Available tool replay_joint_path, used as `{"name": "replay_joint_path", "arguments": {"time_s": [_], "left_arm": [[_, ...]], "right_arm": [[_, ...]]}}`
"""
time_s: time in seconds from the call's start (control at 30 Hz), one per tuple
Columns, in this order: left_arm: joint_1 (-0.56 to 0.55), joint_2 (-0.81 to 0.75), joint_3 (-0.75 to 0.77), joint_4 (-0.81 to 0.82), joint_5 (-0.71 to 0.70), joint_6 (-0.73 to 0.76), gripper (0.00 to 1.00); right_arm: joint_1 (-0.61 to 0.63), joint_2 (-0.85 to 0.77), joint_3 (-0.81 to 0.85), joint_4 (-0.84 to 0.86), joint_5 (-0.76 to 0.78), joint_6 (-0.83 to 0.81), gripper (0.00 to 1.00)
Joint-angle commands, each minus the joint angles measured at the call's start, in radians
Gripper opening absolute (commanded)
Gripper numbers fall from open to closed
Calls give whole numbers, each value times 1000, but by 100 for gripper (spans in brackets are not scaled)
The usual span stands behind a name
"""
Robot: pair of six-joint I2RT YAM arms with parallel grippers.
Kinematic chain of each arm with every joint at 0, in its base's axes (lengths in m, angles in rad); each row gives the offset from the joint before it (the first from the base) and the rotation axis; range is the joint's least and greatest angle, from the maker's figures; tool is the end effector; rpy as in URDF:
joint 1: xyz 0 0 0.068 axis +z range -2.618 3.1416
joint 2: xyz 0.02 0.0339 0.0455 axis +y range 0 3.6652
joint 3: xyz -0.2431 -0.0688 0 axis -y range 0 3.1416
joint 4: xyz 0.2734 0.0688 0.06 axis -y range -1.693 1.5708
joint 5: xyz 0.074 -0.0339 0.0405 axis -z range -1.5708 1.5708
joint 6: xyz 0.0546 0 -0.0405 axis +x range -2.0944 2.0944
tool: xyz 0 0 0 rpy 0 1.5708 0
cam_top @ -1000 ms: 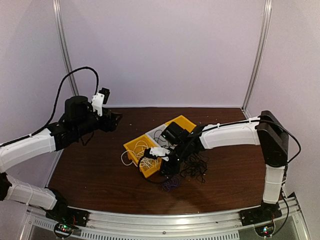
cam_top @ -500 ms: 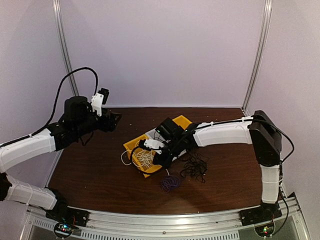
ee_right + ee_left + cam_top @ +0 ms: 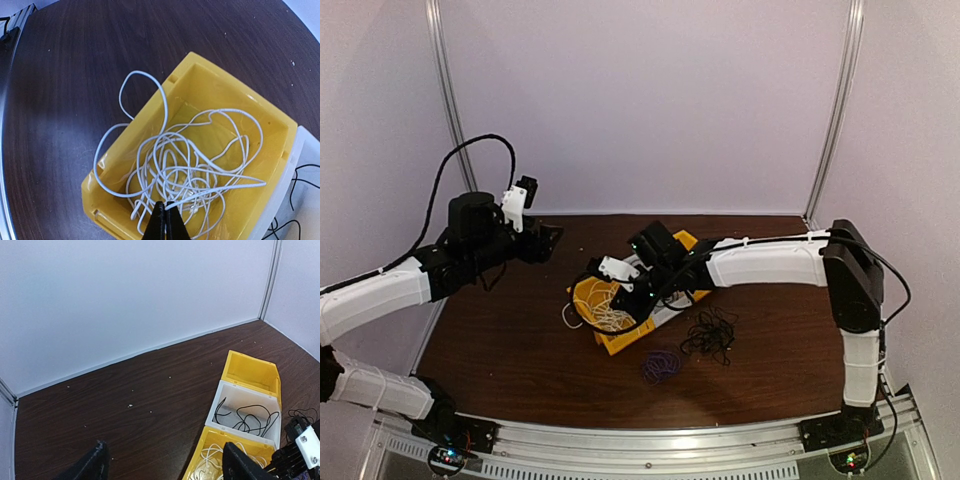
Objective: Untangle the cables
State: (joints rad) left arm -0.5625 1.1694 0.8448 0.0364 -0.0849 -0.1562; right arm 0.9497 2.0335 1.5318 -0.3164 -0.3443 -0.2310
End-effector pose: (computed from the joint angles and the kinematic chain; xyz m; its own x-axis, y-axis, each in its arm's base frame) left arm 0.2786 -0.1701 0.2705 -0.3095 0.0119 -0.9508 0.4196 0.8990 -0.1253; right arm 0.2660 0.4034 0.1606 -0.2074 -0.6602 -0.7219 -0.9731 0.2147 0.0833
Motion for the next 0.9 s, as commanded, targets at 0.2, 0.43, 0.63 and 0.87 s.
{"name": "replay_joint_path", "arguments": {"time_s": [0.2,0.43,0.63,0.87], "left_arm": [[9,-15,-4,63,34,-20,78],[9,-27,-6,56,28,-19,78],[9,-53,-44,5,28,-158,89],[9,-96,-346,178,184,-437,85]], "right_arm": [[0,64,70,183,41,-9,0],[-12,133,56,186,53,-19,0],[-12,112,23,161,79,-30,0],[-19,43,22,89,85,-40,24]]}}
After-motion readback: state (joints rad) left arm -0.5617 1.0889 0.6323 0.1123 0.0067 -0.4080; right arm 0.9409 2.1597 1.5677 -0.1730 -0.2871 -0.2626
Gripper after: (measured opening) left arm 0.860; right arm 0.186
